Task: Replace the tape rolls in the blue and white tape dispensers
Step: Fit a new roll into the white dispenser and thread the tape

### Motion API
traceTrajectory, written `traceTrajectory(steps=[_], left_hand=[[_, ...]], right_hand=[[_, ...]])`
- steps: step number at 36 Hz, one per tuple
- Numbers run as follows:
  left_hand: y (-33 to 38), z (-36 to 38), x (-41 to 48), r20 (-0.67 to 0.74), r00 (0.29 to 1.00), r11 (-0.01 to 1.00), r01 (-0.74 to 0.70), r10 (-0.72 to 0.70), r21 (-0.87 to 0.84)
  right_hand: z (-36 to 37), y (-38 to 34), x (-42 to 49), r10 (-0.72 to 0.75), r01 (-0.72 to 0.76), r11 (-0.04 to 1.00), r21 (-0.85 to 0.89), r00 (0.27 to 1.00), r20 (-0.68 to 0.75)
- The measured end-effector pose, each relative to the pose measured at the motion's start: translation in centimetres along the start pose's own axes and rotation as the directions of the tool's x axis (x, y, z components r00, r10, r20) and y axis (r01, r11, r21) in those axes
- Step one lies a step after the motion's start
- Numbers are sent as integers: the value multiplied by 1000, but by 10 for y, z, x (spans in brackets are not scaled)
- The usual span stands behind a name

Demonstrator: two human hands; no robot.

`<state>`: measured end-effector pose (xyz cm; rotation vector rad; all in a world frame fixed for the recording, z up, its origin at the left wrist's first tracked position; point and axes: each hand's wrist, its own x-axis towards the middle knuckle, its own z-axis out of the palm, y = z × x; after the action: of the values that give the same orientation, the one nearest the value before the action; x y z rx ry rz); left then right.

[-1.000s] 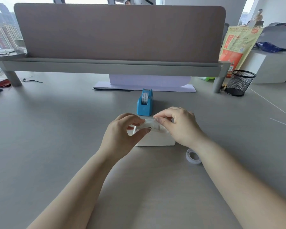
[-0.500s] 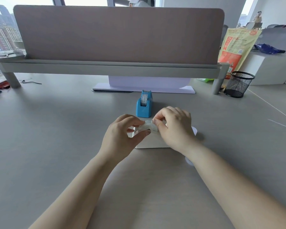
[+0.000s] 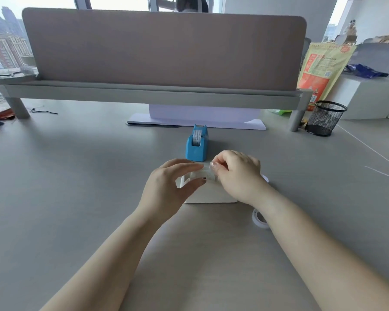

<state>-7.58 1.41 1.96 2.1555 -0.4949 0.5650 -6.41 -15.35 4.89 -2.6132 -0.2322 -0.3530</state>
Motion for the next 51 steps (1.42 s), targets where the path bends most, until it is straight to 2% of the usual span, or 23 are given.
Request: traceTrajectory(steps=[10,15,24,30,38,44,48,51], left_hand=[[0,1,1,6,1000,1000,-7,7,3],[-2,1,0,7,999,999,40,-40,9],[-2,2,-1,16,997,997,71,-71,2],[-3,2,0,12,998,998,65,-65,9],[-3,2,0,23,997,998,67,-68,21],[-4,3,-1,30,996,997,79,-79,0],[-4,2,-1,47,991,991,130,-128,-27],[-2,0,-1,72,984,987,161,-160,-7]], right_hand=[[-1,-1,-1,-13,14,1000,10,998,-60],[-2,-2,-1,-20,21,1000,5,996,-86],[-20,7,3,58,-50,995,87,995,-82],[-14,5,0,45,-45,999,9,997,-65],[-6,0,-2,68,-50,987,154,991,-119],[-1,0,0,75,-59,992,115,988,-135],[-6,3,1,95,-86,990,109,992,-79],[-17,8,1,116,-114,973,202,993,5]])
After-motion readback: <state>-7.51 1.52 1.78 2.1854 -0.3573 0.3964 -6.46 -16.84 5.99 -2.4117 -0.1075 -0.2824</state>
